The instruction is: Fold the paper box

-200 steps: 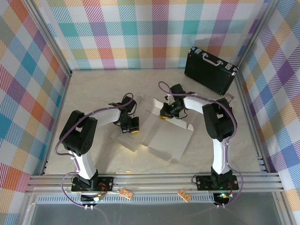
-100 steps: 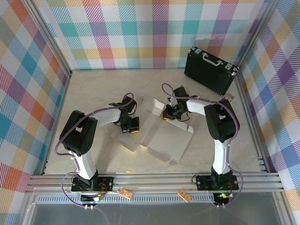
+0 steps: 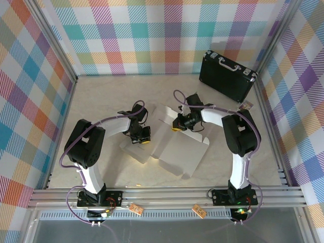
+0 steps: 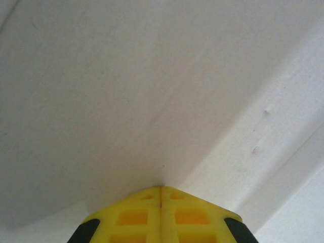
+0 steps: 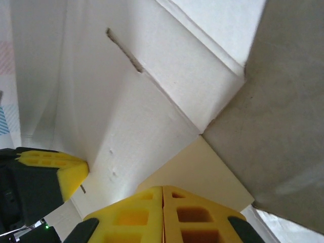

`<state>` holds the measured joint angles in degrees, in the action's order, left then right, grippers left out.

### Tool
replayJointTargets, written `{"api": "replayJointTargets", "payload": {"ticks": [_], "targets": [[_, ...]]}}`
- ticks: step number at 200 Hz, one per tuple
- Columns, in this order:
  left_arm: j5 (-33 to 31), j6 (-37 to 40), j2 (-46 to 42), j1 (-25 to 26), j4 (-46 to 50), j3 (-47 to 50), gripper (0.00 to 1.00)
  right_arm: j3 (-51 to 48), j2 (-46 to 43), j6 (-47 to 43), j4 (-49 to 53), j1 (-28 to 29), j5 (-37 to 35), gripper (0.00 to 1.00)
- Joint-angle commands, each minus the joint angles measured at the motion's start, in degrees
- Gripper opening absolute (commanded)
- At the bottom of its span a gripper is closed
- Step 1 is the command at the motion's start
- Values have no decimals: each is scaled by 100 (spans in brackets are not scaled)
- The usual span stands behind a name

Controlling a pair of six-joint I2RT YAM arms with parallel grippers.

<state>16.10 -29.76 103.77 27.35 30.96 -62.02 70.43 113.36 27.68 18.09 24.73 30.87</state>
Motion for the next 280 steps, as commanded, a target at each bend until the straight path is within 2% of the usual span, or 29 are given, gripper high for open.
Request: {"api": "replayJointTargets", "payload": {"ticks": [1,33,97,126,145,154,169,206,241,269,280], "targets": [[-419,82,328,112,95,253,0,-81,342,-3,263,38,-118,8],[-428,89,309,112,108,260,0,-22,609,8,472,38,-635,7],[-327,126,195,116,36,315,0,-65,786,11,351,32,-808,4],[-222,128,-335,123,-189,513,0,-253,317,-64,-130,40,-496,4],[-142,61,-905,121,-286,643,0,-260,-179,-272,-70,47,-701,11],[-151,19,-1192,121,-255,664,7,-227,-385,-397,27,50,-815,15],[-272,-2,-1685,121,-9,593,21,-210,-712,-544,190,49,-972,27],[-1494,127,-2708,95,845,202,44,-454,-1437,-640,248,50,-1118,34],[-2281,46,-2785,31,1432,118,48,-760,-1835,-855,345,58,-1311,45],[-2626,-343,-3159,26,1510,761,54,-841,-1956,-1082,361,60,-1749,55],[-2671,-531,-3350,14,1502,1054,57,-838,-1959,-1105,293,84,-1719,58]]}}
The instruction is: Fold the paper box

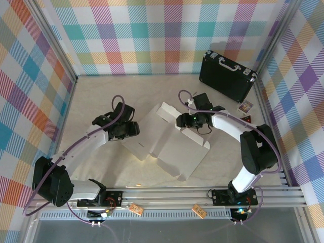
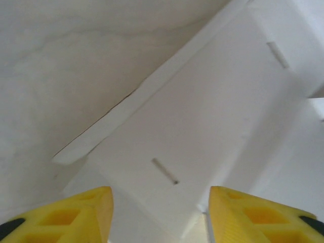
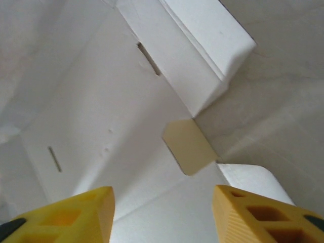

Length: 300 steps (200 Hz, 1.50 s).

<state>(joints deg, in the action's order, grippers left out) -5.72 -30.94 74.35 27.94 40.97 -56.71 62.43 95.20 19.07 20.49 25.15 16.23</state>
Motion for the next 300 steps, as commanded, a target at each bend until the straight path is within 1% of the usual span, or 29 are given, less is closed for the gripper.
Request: {"api": "replayJointTargets", "payload": {"ticks": [1,19,44,60,72,82,93,102,118,136,159,176,202,219,231,241,248,255,264,275,288,300], "targets": [[-491,-426,-432,-49,500,543,57,-34,-142,-249,48,43,-240,58],[-599,-673,-690,-69,469,947,61,74,-71,-390,3,228,-85,62],[-747,-889,-868,-212,352,1309,68,368,178,-537,215,623,-371,64],[-523,-923,-795,-447,202,1398,70,578,374,-600,326,912,-451,64],[-295,-864,-703,-633,87,1356,70,716,516,-675,380,1154,-643,64],[-231,-821,-646,-762,7,1292,70,851,639,-730,388,1374,-779,64],[-214,-770,-542,-915,-128,1212,70,1063,836,-818,451,1568,-747,64],[-75,-711,-390,-1054,-214,1116,70,1253,1025,-820,507,1700,-712,64],[314,-686,1,-1248,-351,980,69,1510,1346,-769,492,1885,-555,61],[694,-667,241,-1265,-633,1048,65,1743,1662,-786,493,2041,-355,55],[794,-709,247,-1265,-934,1346,66,1921,2021,-787,510,2141,-342,53],[986,-703,324,-1267,-1120,1463,67,1991,2235,-809,504,2176,-269,53],[1288,-690,347,-1268,-1381,1579,65,2010,2471,-757,492,2179,-196,47],[1113,-664,345,-1274,-1203,1518,63,1911,2529,-746,426,2179,-204,45],[746,-597,289,-1312,-965,1396,62,1817,2543,-779,397,2178,-296,44],[302,-566,150,-1365,-705,1261,62,1759,2548,-826,383,2179,-345,43],[-38,-591,8,-1400,-551,1172,62,1721,2548,-854,383,2179,-365,43],[-206,-610,-151,-1435,-515,1121,64,1683,2548,-879,361,2179,-366,43],[-246,-607,-291,-1462,-581,1086,66,1623,2522,-909,299,2179,-359,43],[-150,-602,-310,-1476,-649,984,67,1550,2489,-930,216,2179,-348,43],[90,-534,-103,-1476,-712,850,67,1497,2430,-966,160,2183,-307,44],[172,-464,217,-1476,-679,716,67,1466,2379,-1007,149,2179,-317,45]]}}
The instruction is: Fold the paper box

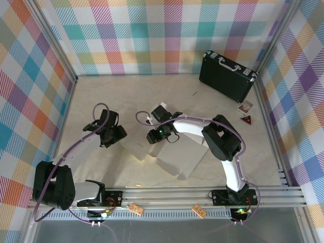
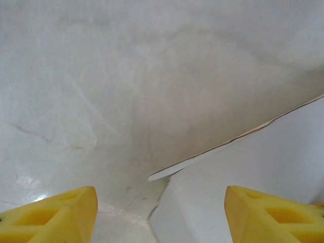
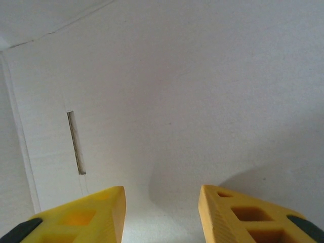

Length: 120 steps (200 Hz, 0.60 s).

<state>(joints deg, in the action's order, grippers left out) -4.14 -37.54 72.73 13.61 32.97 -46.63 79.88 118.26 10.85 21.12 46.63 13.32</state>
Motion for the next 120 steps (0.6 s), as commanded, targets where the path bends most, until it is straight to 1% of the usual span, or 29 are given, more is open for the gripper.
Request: {"api": "replayJointTargets", "payload": {"ticks": [1,16,28,37,48,59,69,78,85,95,101,111,120], "targets": [[21,208,412,-42,122,-297,67,-283,69,-196,85,30,-29,45],[184,303,817,-51,53,-401,65,-323,61,-232,87,30,-64,45],[422,317,1036,-51,-47,-435,61,-324,66,-251,118,31,-88,46],[539,284,1094,-51,-78,-412,59,-337,66,-262,135,30,-108,46],[549,199,967,-48,-124,-241,59,-362,36,-272,132,30,-156,47],[350,84,626,-50,-88,-13,60,-410,-16,-285,105,30,-213,47],[38,25,178,-51,147,124,61,-458,-55,-312,64,30,-241,47],[-255,-40,-390,-51,461,221,62,-450,-50,-316,71,31,-251,47],[-322,-36,-924,-51,631,351,64,-424,-35,-312,109,30,-260,47],[-218,8,-1716,-56,743,610,68,-403,-22,-311,154,31,-264,47],[-120,-9,-2066,-60,817,741,68,-398,-22,-311,160,30,-262,47],[61,-161,-2463,-69,991,903,63,-403,-31,-295,178,22,-254,47],[451,-285,-2568,-62,963,1070,57,-402,-35,-288,190,21,-259,47]]}}
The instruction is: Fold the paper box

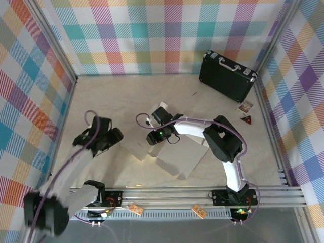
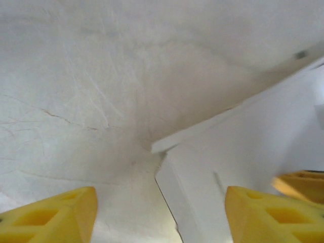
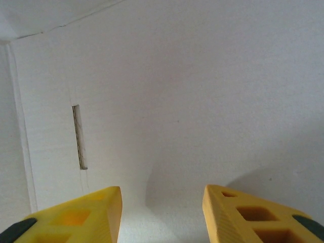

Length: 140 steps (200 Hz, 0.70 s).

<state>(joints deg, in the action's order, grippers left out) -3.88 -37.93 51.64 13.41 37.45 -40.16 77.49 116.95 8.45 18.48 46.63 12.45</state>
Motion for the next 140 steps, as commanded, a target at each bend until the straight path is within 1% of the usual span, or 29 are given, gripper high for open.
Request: {"api": "replayJointTargets", "payload": {"ticks": [1,9,17,20,39,54,65,89,115,123,140], "targets": [[477,-265,-465,-41,499,444,56,-164,94,-46,446,21,-168,47],[859,-393,-411,-40,295,659,47,-164,92,-40,456,21,-170,47],[1181,-515,-280,-15,-7,887,35,-169,81,-22,462,21,-172,47],[1268,-545,-213,8,-119,966,33,-173,83,-20,458,26,-165,47],[1403,-673,262,169,-644,1265,19,-182,78,8,456,21,-122,47],[1391,-713,671,345,-960,1343,15,-182,92,17,461,14,-85,47],[1363,-725,981,445,-1134,1328,9,-168,106,17,481,14,-76,46],[1405,-737,1673,635,-1612,1229,8,-152,140,11,521,6,-41,46],[1607,-774,2246,757,-2101,1002,7,-113,195,30,554,1,15,46],[1662,-763,2350,796,-2402,925,7,-118,219,47,529,-28,187,46],[1688,-747,2477,859,-2640,764,8,-201,270,181,344,-147,623,45]]}}
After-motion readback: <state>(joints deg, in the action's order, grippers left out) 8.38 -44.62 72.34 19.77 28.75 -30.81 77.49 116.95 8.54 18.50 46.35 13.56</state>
